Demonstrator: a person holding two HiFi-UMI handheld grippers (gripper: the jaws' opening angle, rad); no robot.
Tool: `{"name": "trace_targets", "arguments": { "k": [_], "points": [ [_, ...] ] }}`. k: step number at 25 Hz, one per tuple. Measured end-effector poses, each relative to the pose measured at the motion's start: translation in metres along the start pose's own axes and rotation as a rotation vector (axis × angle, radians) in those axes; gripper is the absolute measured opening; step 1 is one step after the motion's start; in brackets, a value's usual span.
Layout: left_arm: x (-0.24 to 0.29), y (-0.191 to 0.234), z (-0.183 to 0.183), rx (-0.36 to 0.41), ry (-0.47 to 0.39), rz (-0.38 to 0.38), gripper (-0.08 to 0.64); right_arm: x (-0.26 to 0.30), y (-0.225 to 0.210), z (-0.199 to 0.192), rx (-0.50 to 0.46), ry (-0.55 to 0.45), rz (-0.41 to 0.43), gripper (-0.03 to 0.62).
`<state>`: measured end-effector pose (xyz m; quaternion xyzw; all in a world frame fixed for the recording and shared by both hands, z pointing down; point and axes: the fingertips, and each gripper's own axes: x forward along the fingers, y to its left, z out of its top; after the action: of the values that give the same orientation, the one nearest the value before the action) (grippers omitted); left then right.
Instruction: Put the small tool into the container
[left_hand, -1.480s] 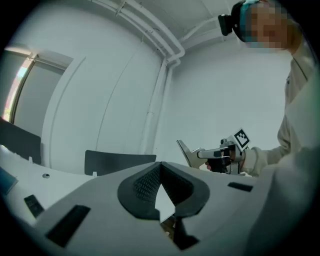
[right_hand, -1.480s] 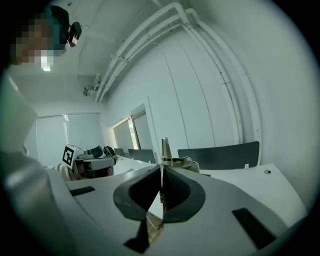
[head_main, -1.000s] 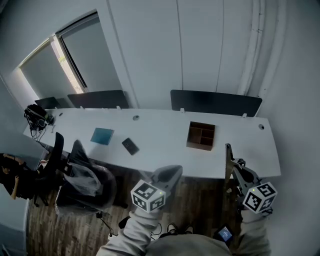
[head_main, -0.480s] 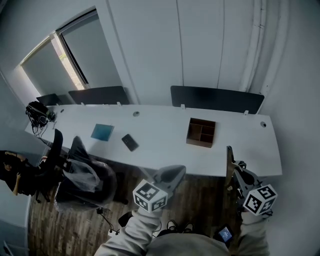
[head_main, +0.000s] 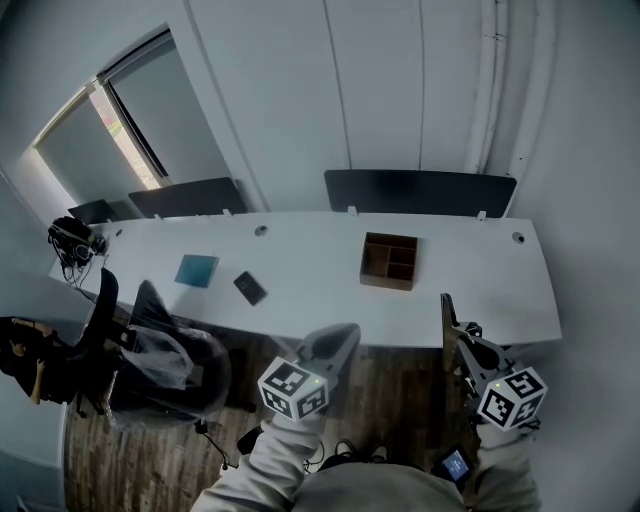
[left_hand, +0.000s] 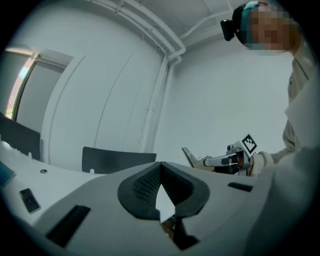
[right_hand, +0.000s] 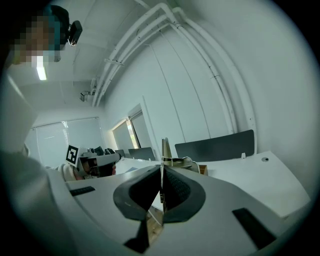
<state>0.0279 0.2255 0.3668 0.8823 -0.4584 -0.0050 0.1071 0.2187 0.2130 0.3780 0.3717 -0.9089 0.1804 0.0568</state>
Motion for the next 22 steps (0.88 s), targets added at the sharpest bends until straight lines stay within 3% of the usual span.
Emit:
{"name": "trace_targets", "arguments": {
  "k": [17,22],
  "points": [
    [0.069,-0.032,0.036,0.089,-0.043,-0.103,0.002,-0.041,-0.027,0.036,-0.039,-0.103,-0.029,0.021],
    [0.075,-0.02,0.037,0.092,-0.038,-0.097,0.002,-0.038,-0.051,0.035,0.005,-0.096,-0.046,0.021]
  ]
}}
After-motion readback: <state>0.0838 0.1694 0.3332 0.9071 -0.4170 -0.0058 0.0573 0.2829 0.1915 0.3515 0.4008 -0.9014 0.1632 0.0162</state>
